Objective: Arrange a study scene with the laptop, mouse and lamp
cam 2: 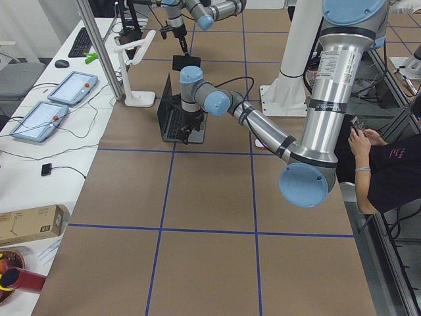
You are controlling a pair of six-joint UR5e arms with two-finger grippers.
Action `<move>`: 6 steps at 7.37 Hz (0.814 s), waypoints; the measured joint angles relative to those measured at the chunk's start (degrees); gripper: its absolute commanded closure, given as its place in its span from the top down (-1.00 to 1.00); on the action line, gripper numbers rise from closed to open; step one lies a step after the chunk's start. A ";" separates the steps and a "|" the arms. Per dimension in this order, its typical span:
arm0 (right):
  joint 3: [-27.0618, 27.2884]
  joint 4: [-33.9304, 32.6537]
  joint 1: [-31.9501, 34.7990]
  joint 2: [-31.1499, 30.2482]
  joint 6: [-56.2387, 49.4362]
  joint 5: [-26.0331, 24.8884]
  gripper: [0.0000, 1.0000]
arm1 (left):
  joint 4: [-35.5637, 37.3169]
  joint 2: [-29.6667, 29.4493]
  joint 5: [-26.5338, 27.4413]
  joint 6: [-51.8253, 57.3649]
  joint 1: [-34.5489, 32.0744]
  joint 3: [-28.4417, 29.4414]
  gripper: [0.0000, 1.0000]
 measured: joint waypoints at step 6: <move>10.18 2.88 4.38 -8.30 -2.28 -0.28 1.00 | -0.12 3.03 0.34 -24.83 5.09 -9.04 1.00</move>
